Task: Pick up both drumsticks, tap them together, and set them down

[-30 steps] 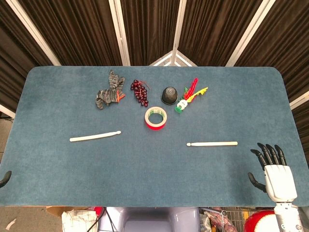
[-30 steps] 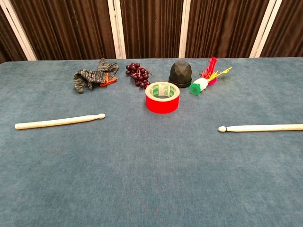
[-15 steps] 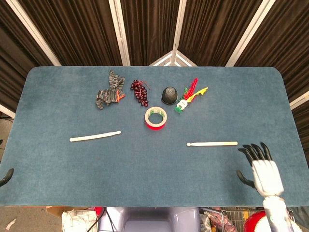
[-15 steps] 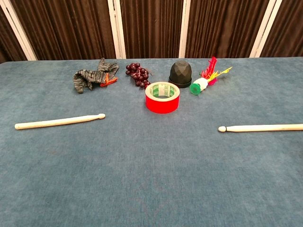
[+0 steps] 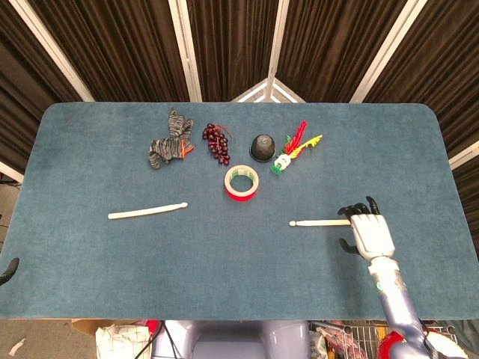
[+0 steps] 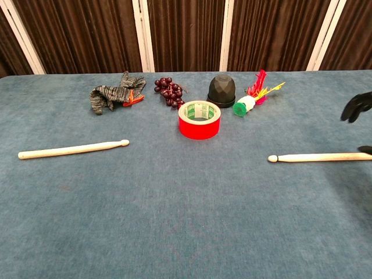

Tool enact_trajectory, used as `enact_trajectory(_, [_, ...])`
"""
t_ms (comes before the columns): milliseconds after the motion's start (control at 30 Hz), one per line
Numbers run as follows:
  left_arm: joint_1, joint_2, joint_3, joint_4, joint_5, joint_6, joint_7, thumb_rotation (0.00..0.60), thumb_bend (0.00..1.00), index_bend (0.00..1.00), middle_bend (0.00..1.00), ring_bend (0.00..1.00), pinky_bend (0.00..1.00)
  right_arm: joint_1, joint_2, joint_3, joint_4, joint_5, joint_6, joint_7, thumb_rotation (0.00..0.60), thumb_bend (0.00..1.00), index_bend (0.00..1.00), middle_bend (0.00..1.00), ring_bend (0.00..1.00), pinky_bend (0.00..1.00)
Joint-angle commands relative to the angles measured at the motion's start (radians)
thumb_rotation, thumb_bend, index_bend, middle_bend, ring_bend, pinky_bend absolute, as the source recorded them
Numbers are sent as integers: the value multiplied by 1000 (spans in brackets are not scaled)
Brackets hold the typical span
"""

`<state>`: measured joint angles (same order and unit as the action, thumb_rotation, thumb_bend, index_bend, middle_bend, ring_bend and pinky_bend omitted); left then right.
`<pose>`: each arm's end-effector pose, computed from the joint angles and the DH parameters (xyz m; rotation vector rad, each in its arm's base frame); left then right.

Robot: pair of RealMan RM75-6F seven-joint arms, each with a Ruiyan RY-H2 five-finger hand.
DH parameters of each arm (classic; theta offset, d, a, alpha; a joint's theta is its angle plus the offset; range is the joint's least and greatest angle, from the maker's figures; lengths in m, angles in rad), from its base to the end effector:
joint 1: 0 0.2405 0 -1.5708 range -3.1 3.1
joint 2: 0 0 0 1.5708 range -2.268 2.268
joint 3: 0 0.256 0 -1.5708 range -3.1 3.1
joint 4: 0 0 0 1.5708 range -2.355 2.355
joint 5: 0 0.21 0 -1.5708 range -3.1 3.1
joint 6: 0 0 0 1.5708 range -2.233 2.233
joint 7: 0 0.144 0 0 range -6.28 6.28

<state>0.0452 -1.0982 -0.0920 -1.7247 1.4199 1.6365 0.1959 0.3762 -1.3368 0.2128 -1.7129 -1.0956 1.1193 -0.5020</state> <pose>-0.3119 0.1460 0.1857 -1.1781 -0.8007 -0.7810 -0.2402 -0.2792 0.0634 1.5642 -0.9964 0.7246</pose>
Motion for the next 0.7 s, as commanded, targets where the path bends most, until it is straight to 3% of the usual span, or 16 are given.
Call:
enact_trajectory(33, [3, 2, -2, -1, -1, 6, -5, 600, 370, 149, 125, 0, 0, 49, -57, 11, 72, 65, -38, -45, 600, 298, 348, 356, 230, 11])
enact_trajectory(300, [6, 0, -6, 2, -9, 14, -6, 600, 370, 151, 126, 0, 0, 102, -120, 12, 187, 146, -75, -53, 600, 297, 358, 418, 255, 11])
enact_trajectory(700, [-2, -14, -10, 2, -16, 7, 24, 600, 370, 151, 125, 0, 0, 137, -176, -14, 293, 142, -84, -40, 600, 297, 426, 442, 277, 11])
